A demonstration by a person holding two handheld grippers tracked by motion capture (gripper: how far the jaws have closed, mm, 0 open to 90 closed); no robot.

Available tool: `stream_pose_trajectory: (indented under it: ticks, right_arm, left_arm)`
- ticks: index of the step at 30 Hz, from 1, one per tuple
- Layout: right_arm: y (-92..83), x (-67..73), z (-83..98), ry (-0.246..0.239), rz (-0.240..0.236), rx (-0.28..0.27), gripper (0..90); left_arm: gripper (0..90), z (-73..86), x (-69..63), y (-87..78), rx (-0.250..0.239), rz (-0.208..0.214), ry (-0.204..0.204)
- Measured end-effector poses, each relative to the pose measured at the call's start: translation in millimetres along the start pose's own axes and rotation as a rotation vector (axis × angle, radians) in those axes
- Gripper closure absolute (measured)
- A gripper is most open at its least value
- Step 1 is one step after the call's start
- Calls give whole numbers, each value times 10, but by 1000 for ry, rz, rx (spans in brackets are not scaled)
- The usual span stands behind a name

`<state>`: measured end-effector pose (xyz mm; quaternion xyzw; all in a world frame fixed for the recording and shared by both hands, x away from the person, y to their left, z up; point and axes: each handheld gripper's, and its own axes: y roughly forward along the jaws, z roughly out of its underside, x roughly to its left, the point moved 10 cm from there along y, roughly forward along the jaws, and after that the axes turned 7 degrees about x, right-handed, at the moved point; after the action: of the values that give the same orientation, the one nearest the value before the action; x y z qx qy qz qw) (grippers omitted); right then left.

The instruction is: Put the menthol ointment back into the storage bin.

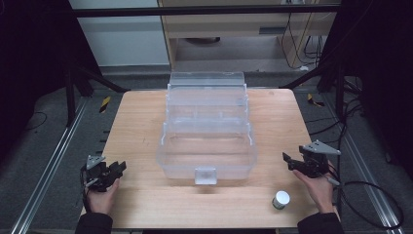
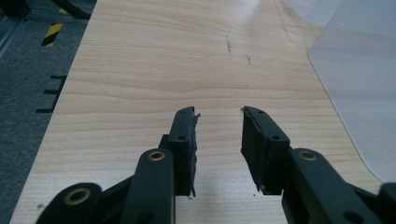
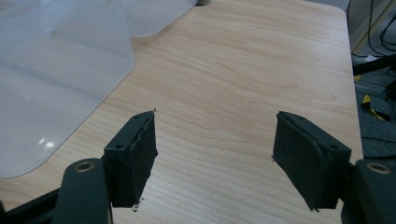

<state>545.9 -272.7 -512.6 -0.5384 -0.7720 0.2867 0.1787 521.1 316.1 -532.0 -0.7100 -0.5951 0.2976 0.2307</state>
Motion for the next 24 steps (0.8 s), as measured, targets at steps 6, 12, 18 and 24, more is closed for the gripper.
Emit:
stream_pose_trajectory:
  ticks: [6,12,18,24]
  right_arm:
    - [-77,71,-71,-39,-33,5,308]
    - [-182,107,-215,-63,-69,-5,333]
    - [-270,198,-339,-113,-111,21,335]
    - [-313,310,-438,-192,-155,59,366]
  left_arm:
    - [577,18,11,-9,5,-14,7]
    - [520,24,-22,5,8,-13,29]
    - [478,28,-36,11,14,-17,46]
    - [476,41,-12,26,19,-25,49]
